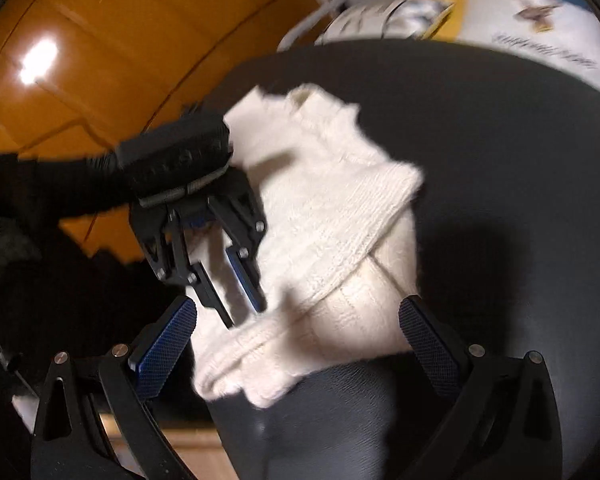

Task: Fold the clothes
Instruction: 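Pinch the folded sweater with the left gripper while the right gripper holds it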

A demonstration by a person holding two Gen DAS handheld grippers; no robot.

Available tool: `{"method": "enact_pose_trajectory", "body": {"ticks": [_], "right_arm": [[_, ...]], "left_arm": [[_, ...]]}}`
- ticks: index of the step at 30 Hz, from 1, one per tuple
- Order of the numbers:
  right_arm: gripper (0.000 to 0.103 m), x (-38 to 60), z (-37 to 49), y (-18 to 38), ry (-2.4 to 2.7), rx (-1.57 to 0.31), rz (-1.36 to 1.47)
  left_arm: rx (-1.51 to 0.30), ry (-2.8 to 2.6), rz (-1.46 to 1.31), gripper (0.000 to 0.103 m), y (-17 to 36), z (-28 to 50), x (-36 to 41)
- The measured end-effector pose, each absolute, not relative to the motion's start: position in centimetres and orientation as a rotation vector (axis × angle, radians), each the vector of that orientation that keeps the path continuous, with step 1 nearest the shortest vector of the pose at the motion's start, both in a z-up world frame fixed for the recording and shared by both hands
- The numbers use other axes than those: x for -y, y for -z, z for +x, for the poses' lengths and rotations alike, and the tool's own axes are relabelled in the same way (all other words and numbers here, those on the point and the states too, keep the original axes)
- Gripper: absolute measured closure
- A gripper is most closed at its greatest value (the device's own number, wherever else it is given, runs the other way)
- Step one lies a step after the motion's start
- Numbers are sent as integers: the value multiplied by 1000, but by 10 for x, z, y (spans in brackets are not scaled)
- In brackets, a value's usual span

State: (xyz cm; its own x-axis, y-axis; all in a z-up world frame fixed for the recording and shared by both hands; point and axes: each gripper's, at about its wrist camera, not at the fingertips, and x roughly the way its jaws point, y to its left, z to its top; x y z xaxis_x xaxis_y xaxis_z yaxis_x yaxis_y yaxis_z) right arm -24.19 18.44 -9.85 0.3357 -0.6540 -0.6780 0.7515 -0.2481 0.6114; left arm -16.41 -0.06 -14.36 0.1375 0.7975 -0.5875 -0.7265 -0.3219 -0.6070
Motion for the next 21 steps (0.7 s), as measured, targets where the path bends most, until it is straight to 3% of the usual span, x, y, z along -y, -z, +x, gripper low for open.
{"method": "enact_pose_trajectory", "body": {"ticks": [6,17,21], "right_arm": [[0,-166,-262,124,1234,-153,1300],[0,-170,-240,104,1071,-265,1362],[0,-157,-246,120,1021,-286,1392]], "left_arm": [[132,-1504,-1128,83,149,-166,3],[141,-1481,-1131,83,155,-173,10],[122,-1507,-1152,83,150,-174,6]]}}
